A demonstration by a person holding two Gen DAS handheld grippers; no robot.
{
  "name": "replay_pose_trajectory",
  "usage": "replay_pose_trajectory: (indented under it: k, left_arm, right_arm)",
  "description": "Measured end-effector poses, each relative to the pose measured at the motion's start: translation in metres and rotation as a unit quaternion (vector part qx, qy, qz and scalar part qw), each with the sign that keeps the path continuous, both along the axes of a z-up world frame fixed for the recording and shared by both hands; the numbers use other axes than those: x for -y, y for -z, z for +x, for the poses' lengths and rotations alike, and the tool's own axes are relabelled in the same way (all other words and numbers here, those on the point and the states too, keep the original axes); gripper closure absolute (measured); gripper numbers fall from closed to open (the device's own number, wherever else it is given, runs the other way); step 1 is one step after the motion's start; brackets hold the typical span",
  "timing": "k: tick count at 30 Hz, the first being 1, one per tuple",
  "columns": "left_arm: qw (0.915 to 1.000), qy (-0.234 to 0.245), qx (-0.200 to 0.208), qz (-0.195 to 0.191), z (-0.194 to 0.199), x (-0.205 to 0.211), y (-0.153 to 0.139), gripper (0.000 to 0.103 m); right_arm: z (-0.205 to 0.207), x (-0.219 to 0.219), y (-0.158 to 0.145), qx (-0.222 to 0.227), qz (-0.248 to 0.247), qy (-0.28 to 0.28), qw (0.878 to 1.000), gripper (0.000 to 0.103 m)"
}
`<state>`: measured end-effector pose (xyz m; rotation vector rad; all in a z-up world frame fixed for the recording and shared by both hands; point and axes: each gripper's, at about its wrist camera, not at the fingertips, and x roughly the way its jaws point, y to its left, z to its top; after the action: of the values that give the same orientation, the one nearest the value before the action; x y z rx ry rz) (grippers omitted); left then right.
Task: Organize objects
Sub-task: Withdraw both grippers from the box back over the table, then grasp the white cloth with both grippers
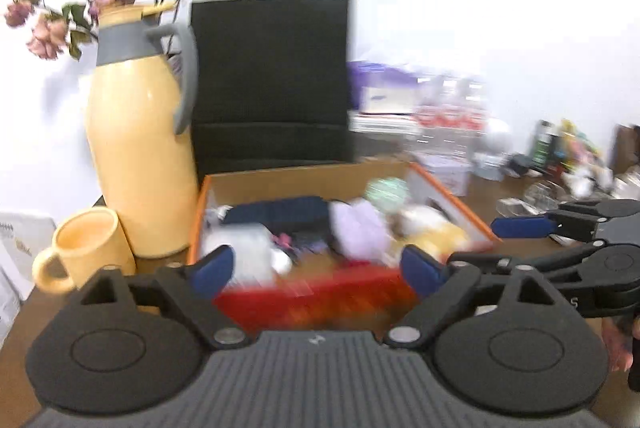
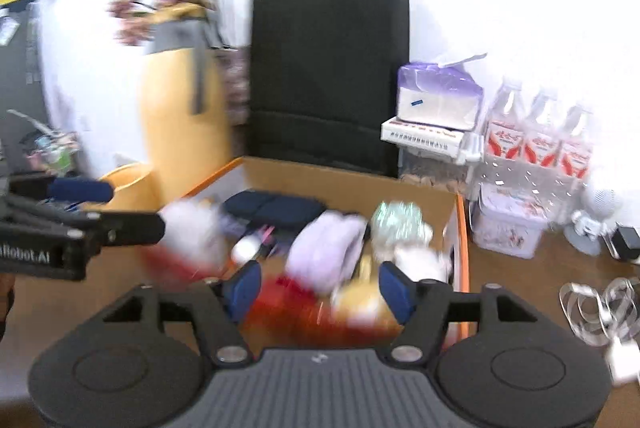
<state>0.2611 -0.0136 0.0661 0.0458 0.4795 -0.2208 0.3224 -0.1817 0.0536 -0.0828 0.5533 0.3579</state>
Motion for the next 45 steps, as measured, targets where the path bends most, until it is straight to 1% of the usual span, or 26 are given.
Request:
replay_pose_trajectory:
  k: [2,4,8,11,13,15,17,20,22,24,26,28,29,30,31,32,33,34,36,37,38,40,42,43,44,45]
  left_arm:
    - [0.9998,0.015,0.009,-0.009,-0.037,0.008,0.009,0.003]
    - [0.9995,0.018,-0.003,-0.024,-0.070,0.012,0.017,0.002]
    - [0.9986,0.009,-0.029,-0.043,-0.126,0.013,0.032,0.000]
    - [0.9991,-0.004,-0.042,-0.008,-0.153,0.016,0.040,0.000]
    - [0.9986,-0.005,-0.049,0.018,-0.167,0.017,0.044,0.000]
    - [0.9984,-0.001,-0.056,0.009,-0.174,0.017,0.047,0.000]
    - [0.9974,0.000,-0.072,-0.010,-0.169,0.019,0.051,0.000]
    - [0.9967,0.010,-0.078,-0.020,-0.150,0.034,0.056,0.000]
    - [0.9971,0.031,-0.068,-0.016,-0.126,0.054,0.059,0.000]
    - [0.9955,0.049,-0.077,-0.026,-0.087,0.074,0.063,0.002]
    - [0.9933,0.040,-0.102,-0.036,-0.046,0.093,0.071,0.010]
    - [0.9937,0.028,-0.106,-0.025,-0.015,0.110,0.080,0.013]
    - [0.9939,0.019,-0.108,-0.015,-0.002,0.118,0.086,0.016]
    - [0.9938,0.021,-0.109,-0.006,0.008,0.125,0.091,0.016]
    - [0.9935,0.023,-0.112,0.000,0.017,0.130,0.096,0.021]
    - [0.9928,0.018,-0.118,0.000,0.025,0.133,0.101,0.029]
    - [0.9918,0.016,-0.127,-0.003,0.032,0.134,0.105,0.033]
    - [0.9901,0.019,-0.139,-0.008,0.037,0.135,0.109,0.047]
    - [0.9911,0.029,-0.129,-0.011,0.040,0.135,0.115,0.051]
    - [0.9925,0.034,-0.118,-0.002,0.038,0.137,0.117,0.055]
    - [0.9932,0.039,-0.109,0.003,0.037,0.138,0.118,0.060]
    - [0.9928,0.050,-0.108,-0.007,0.035,0.138,0.118,0.072]
    - [0.9938,0.039,-0.104,0.001,0.032,0.139,0.117,0.080]
    - [0.9944,0.031,-0.101,0.007,0.030,0.140,0.117,0.086]
    - [0.9946,0.024,-0.100,0.014,0.028,0.140,0.116,0.095]
    - [0.9946,0.015,-0.101,0.022,0.023,0.138,0.114,0.099]
  right_arm:
    - [-0.046,0.008,0.007,-0.007,0.011,-0.001,1.000,0.036]
    - [-0.085,0.013,0.015,-0.017,0.031,0.003,0.999,0.033]
    - [-0.155,0.025,0.028,-0.023,0.051,0.023,0.998,0.018]
    - [-0.192,0.037,0.034,-0.065,0.033,0.003,0.997,0.019]
    - [-0.210,0.048,0.033,-0.072,0.017,0.009,0.997,0.019]
    - [-0.226,0.060,0.030,-0.069,0.012,0.027,0.997,0.019]
    - [-0.234,0.073,0.027,-0.060,0.025,0.038,0.997,0.018]
    - [-0.227,0.083,0.032,-0.046,0.038,0.054,0.997,0.018]
    - [-0.207,0.088,0.038,-0.026,0.049,0.039,0.998,0.019]
    - [-0.170,0.097,0.044,-0.013,0.058,0.032,0.998,0.021]
    - [-0.124,0.105,0.050,-0.025,0.050,0.055,0.997,0.024]
    - [-0.086,0.109,0.057,-0.026,0.038,0.047,0.998,0.026]
    - [-0.071,0.110,0.061,-0.031,0.038,0.049,0.998,0.034]
    - [-0.056,0.111,0.064,-0.039,0.034,0.057,0.997,0.036]
    - [-0.040,0.113,0.070,-0.052,0.030,0.064,0.996,0.039]
    - [-0.029,0.114,0.075,-0.058,0.030,0.070,0.995,0.042]
    - [-0.022,0.116,0.079,-0.064,0.034,0.073,0.995,0.043]
    - [-0.014,0.118,0.084,-0.072,0.042,0.068,0.994,0.047]
    - [-0.006,0.118,0.093,-0.082,0.055,0.060,0.993,0.051]
    - [-0.004,0.117,0.097,-0.086,0.057,0.056,0.993,0.052]
    - [-0.005,0.114,0.101,-0.076,0.056,0.051,0.994,0.056]
    - [-0.008,0.106,0.104,-0.061,0.038,0.041,0.997,0.061]
    - [-0.007,0.102,0.102,-0.068,0.029,0.041,0.996,0.064]
    - [-0.008,0.101,0.100,-0.073,0.031,0.043,0.996,0.071]
    - [-0.011,0.101,0.099,-0.073,0.033,0.044,0.996,0.079]
    - [-0.016,0.102,0.099,-0.069,0.035,0.046,0.996,0.081]
